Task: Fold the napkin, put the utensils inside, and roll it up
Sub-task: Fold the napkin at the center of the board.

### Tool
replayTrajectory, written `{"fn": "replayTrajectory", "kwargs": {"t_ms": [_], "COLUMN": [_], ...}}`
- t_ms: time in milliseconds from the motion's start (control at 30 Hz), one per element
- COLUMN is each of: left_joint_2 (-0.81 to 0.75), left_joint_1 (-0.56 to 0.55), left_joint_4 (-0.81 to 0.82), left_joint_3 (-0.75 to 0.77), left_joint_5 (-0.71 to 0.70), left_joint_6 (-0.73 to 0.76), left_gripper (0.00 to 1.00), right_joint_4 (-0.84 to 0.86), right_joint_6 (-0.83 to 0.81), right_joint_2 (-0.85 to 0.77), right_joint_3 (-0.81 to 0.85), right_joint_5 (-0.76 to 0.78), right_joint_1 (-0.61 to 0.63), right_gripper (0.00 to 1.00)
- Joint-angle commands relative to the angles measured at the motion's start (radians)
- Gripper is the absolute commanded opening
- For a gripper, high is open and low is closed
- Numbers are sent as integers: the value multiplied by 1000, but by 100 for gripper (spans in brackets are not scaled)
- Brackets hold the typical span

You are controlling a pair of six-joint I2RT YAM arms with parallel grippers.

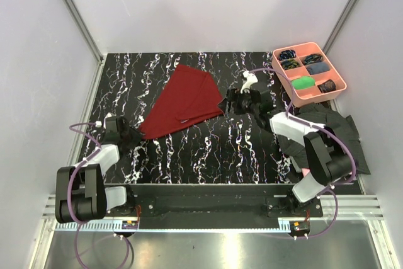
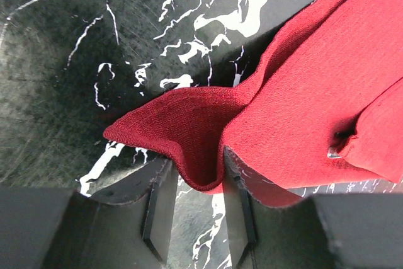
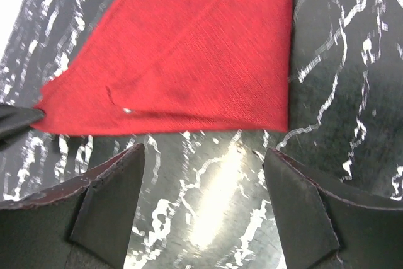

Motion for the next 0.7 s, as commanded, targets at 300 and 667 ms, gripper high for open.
{"fn": "replayTrajectory", "kwargs": {"t_ms": [300,667], "left_joint_2": [-27,-51], "left_joint_1": [3,-15], "left_joint_4": [13,9], "left_joint_3": [13,47], "left_joint_5": [-52,-55], "left_joint_6": [56,81], "left_gripper": [22,10], "right_joint_4": [306,267], "right_joint_6": [-11,-39], "right_joint_2": [203,86], "right_joint_3": [-44,-71], "right_joint_5": [-154,-200], "right_joint_1": [-82,-97], "right_gripper": [81,65]}}
